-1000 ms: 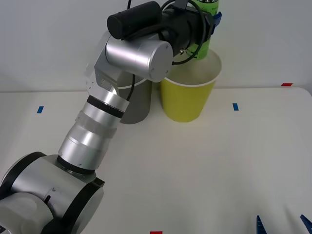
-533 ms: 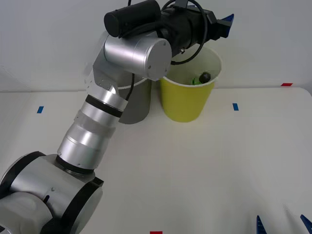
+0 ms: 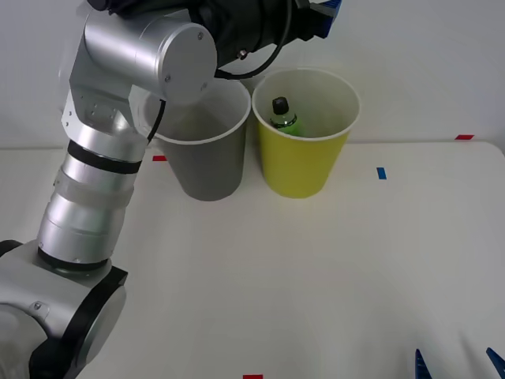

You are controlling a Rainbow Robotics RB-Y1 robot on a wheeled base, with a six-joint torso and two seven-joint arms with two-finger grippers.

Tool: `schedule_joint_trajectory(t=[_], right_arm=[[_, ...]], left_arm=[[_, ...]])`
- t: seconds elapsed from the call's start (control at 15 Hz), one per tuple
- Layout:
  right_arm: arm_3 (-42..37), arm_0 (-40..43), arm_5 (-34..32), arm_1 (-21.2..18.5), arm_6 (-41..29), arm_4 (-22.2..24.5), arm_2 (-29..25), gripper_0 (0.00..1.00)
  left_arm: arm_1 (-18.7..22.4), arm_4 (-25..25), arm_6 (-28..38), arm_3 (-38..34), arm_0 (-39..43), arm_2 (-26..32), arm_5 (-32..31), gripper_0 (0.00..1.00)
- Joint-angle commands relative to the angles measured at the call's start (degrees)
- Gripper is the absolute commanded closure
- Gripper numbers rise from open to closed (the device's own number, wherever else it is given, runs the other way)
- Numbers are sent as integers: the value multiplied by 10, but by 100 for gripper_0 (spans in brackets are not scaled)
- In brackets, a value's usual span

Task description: Put cans in the gray bin and PET bottles in the light green bin.

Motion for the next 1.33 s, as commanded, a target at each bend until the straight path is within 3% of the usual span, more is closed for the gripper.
schedule_joint_trajectory(t=[0.07,0.47,0.93,1.33], right_arm=[[0,0,0,0,0,0,0,0],[0,0,0,0,0,0,0,0],[0,0,0,0,0,0,0,0],[0,0,0,0,0,0,0,0]], left_arm=[[12,-13,-15,-123,117,1,-2,0],[49,-23,-31,-356,358,33,-2,0],[88,-1,-43,-402,557,21,-118,0],[93,6,-49,-426,736,19,-223,0]])
